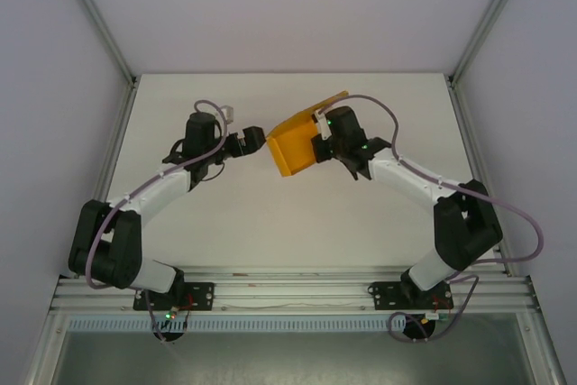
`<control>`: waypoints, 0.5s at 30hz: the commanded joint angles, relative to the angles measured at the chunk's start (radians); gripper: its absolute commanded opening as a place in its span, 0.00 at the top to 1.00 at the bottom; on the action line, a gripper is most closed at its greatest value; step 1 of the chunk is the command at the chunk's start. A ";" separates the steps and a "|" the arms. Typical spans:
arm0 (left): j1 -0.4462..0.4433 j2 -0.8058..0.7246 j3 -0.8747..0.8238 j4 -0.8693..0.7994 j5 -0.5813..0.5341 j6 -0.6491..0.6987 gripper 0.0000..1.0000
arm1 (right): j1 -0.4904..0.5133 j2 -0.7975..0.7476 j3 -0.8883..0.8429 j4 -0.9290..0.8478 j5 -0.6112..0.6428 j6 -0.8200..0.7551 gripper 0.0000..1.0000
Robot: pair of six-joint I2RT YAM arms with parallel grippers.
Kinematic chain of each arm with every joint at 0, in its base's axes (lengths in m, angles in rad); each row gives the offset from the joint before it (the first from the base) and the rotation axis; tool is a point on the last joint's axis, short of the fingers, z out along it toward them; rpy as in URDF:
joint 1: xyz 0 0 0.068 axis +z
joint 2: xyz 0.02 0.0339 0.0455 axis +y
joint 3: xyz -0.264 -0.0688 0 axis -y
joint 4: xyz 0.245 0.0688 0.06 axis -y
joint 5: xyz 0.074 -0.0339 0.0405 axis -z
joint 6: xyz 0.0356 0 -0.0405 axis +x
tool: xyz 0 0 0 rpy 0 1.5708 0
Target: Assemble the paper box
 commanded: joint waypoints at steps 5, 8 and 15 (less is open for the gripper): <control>-0.022 0.028 -0.007 -0.268 -0.245 0.052 0.00 | 0.015 0.010 -0.117 0.012 0.084 0.225 1.00; -0.022 0.051 -0.008 -0.275 -0.267 0.051 0.00 | 0.016 0.042 -0.130 -0.019 0.093 0.258 1.00; -0.023 0.093 -0.015 -0.276 -0.287 0.056 0.00 | 0.021 0.107 -0.142 -0.081 0.146 0.303 1.00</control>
